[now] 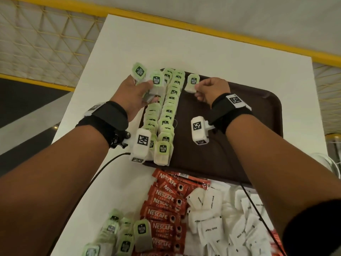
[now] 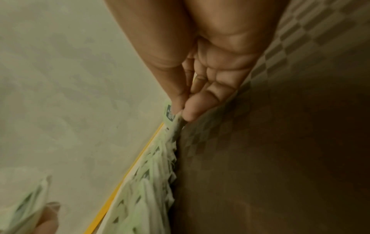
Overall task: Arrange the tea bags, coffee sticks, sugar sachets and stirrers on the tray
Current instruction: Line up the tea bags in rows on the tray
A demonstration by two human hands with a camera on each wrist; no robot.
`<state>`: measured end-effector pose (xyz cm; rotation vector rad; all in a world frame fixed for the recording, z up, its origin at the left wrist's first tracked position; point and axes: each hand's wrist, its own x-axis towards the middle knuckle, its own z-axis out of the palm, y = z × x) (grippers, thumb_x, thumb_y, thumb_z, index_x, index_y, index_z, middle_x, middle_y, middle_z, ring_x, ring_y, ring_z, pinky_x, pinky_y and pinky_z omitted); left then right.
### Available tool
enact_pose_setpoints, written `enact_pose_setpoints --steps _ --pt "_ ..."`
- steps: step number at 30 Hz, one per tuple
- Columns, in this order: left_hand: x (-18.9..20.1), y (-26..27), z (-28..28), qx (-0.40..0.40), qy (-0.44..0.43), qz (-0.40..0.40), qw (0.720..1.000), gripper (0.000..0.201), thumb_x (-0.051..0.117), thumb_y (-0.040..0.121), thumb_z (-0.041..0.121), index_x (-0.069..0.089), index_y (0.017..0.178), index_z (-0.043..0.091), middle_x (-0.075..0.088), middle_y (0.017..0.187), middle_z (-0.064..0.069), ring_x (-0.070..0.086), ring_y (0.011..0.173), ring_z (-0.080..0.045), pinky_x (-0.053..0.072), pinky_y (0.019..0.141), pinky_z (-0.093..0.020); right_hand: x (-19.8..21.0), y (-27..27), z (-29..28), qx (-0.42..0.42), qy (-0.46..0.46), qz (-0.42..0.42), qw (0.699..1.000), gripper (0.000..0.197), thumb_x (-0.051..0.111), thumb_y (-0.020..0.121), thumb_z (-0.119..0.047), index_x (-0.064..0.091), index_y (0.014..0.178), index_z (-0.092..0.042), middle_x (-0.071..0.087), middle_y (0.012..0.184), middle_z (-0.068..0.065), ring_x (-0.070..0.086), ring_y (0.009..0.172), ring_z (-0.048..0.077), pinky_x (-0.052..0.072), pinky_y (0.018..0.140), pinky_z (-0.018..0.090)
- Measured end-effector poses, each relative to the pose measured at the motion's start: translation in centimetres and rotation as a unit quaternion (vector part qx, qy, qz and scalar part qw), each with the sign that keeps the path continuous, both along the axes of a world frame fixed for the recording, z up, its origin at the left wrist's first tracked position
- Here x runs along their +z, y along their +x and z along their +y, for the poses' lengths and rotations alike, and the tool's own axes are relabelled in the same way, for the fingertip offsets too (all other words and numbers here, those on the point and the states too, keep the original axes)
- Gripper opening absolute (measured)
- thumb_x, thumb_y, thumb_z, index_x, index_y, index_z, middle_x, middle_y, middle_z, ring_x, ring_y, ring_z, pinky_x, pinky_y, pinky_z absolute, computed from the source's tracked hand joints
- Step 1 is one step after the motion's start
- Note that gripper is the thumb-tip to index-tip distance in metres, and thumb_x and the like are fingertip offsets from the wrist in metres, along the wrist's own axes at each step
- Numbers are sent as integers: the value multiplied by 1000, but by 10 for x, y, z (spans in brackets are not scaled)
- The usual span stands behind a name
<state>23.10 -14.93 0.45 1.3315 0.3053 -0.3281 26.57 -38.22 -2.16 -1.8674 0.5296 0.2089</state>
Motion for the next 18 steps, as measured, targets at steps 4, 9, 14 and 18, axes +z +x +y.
enact_pose_setpoints --steps 4,9,14,18 --pt "-4 0 -1 -31 19 -22 999 30 53 99 2 50 128 -1 66 110 -3 72 88 -8 57 69 -21 -3 15 4 17 -63 10 998 13 69 89 -14 64 77 -15 64 67 2 55 46 5 46 41 16" --pt "-7 2 -4 -25 -15 -6 1000 18 54 99 6 58 116 10 70 108 -3 72 91 -15 58 71 -26 -8 23 6 28 -133 34 990 17 72 87 -28 68 91 -12 63 58 2 50 35 5 47 45 21" --pt "-7 3 -12 -35 -14 -16 999 15 56 98 7 58 111 14 71 106 -1 72 91 -14 58 72 -26 2 17 10 22 -144 -29 989 29 66 89 -42 61 88 -13 64 68 1 53 43 8 48 52 26" --pt "-6 6 -24 -48 8 -34 998 19 59 96 8 59 115 12 71 110 -6 71 96 -21 58 73 -29 18 -4 28 115 29 -55 991 23 71 87 -36 64 83 -14 67 75 2 54 57 12 46 51 25"
